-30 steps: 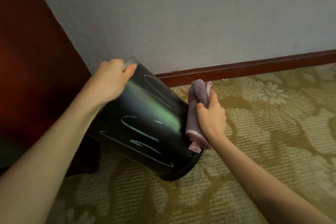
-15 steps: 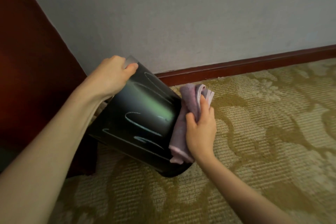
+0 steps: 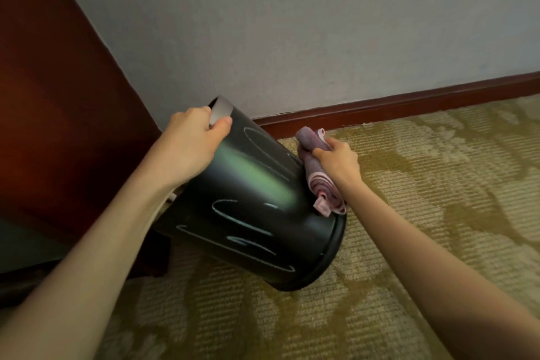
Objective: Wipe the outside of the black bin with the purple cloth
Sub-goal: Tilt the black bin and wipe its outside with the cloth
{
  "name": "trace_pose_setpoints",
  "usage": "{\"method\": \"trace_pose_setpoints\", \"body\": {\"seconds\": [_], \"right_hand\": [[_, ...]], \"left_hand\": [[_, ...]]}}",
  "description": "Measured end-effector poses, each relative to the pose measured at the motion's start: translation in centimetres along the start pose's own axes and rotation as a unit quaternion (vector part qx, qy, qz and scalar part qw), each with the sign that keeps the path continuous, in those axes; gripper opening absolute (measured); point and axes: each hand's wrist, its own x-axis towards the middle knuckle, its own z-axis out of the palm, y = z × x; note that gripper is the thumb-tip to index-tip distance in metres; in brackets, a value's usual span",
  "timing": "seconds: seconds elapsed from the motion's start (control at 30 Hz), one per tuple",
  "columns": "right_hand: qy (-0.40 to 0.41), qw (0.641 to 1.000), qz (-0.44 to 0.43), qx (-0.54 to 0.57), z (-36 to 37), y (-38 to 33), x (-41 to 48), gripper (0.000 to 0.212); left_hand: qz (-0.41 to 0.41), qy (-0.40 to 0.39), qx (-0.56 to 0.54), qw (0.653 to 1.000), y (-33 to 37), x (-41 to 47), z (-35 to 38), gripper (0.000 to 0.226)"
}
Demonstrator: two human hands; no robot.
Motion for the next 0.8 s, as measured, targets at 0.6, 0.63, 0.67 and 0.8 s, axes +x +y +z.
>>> {"method": "trace_pose_setpoints", "body": {"seconds": [0.6, 0.63, 0.67, 0.8], "right_hand": [[0.188, 0.964, -0.186, 0.036, 3.3, 4.0, -13.7, 0.067], [0.182, 0.964, -0.189, 0.036, 3.3, 3.8, -13.7, 0.066], [0.176, 0.965, -0.19, 0.039, 3.1, 3.6, -13.4, 0.065], [0.163, 0.969, -0.185, 0.036, 1.9, 2.0, -11.0, 0.054]], "left_hand": [[-0.034, -0.05, 0.039, 0.997, 2.3, 3.3, 0.4, 0.041], [-0.031, -0.051, 0.043, 0.997, 2.2, 3.2, 0.2, 0.039], [-0.027, -0.051, 0.046, 0.997, 2.1, 3.0, 0.1, 0.038], [-0.026, -0.041, 0.048, 0.998, 1.5, 2.2, -0.3, 0.04]]}}
